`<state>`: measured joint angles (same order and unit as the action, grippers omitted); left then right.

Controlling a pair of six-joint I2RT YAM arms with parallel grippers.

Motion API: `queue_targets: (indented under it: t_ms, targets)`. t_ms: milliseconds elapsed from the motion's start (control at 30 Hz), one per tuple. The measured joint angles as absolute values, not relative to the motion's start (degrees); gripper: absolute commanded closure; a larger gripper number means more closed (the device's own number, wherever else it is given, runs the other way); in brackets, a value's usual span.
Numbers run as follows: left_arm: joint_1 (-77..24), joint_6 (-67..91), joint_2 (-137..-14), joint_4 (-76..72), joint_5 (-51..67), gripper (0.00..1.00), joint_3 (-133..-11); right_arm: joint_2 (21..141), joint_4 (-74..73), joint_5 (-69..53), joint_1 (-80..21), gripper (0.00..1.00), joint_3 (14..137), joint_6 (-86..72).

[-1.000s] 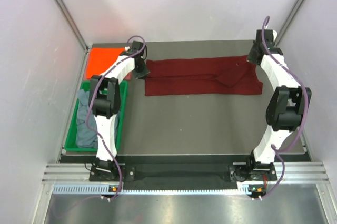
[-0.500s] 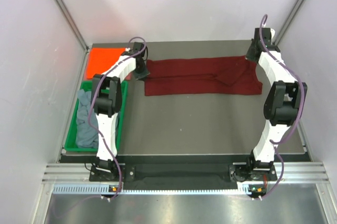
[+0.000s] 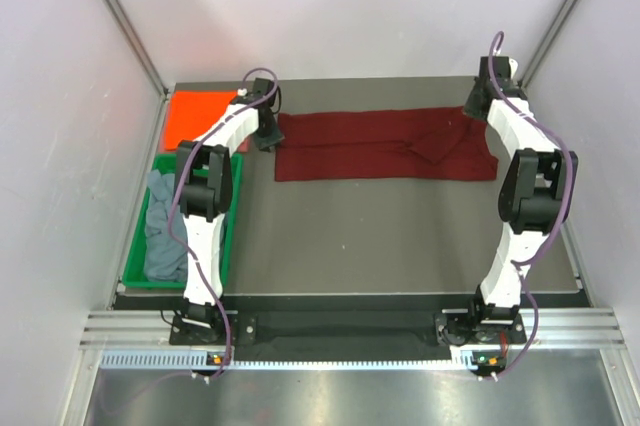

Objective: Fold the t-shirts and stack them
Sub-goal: Fold the tshirt

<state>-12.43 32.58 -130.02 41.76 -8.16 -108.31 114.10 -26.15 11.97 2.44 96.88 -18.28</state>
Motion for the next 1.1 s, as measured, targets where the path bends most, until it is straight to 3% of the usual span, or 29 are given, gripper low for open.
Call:
queue_targets:
  t_ms: [67, 167, 233, 400, 600, 1100]
  targets:
    - [-12.38, 32.71, -130.21, 42.06, -8.69, 0.66, -108.31, 114.19, -26.11, 11.97, 2.44, 0.78, 96.9, -18.17]
    - [-12.29, 32.8, -130.23, 42.28, -8.95, 0.62, -108.55, 114.21, -26.46, 11.94, 2.48, 0.6, 97.65, -18.59]
    - [-12.29, 32.69, -129.97, 42.26, -8.78, 0.61, -108.64, 114.21, -27.16, 11.92, 2.55, 0.57, 98.74, -19.27]
    - [-13.72, 30.48, -126.43, 41.43, -6.63, 0.6, -108.05, 113.84, -28.73, 8.49, 2.81, 0.57, 99.98, -22.9]
    - [-17.52, 28.47, -118.93, 35.55, 0.54, 0.6, -101.36, 109.84, -29.23, 1.13, 2.81, 0.59, 88.4, -31.62]
    - [-16.67, 28.27, -120.64, 33.06, 2.98, 0.6, -95.11, 108.66, -22.85, -6.13, 2.13, 0.64, 71.9, -48.66]
